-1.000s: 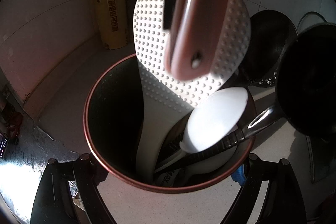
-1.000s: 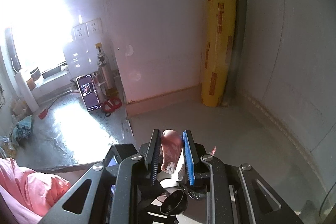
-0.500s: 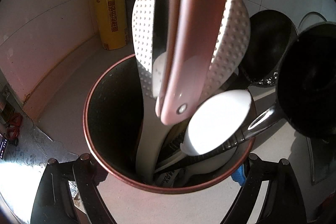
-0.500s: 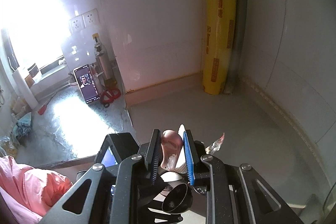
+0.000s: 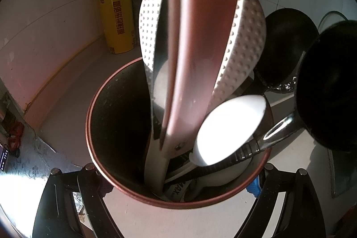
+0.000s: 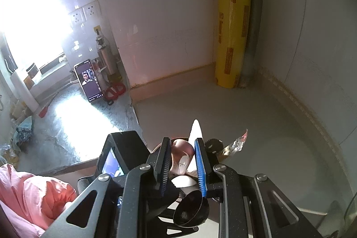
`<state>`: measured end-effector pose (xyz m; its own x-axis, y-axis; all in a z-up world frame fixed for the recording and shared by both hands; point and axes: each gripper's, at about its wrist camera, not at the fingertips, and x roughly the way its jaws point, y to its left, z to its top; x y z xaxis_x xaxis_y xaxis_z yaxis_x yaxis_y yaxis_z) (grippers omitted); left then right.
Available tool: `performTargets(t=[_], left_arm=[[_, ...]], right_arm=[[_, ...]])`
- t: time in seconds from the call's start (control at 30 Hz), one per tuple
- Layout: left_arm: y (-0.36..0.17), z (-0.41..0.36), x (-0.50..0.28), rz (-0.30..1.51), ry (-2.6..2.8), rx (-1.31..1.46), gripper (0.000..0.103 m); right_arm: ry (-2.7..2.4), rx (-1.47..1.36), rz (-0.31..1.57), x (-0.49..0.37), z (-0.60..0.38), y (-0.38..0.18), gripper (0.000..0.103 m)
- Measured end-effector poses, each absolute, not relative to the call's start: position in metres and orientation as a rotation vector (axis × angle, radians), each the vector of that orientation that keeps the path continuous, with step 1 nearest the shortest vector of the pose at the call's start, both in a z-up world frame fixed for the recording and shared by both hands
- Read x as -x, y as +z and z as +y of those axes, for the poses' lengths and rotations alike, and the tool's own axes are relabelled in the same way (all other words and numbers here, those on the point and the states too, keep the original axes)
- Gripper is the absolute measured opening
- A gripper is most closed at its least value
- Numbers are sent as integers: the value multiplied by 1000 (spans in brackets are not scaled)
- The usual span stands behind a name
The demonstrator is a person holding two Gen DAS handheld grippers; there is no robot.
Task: Organize utensils
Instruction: 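Lower the pink spatula handle-first into the red holder with the right gripper, then open the right gripper and withdraw it from the holder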
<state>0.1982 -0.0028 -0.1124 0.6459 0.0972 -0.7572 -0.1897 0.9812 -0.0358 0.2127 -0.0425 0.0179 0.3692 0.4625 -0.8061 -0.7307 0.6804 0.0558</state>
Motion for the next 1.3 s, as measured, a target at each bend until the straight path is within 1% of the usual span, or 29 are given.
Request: performTargets(t=[0.53,1.3], left_arm=[[-114,-4,-201,856,164,114,90],[-113,-3,-201,856,162,116,90]], right_arm=[[781,305,939,-216,-47,17,24],[803,291,883,-197,-55,36,25]])
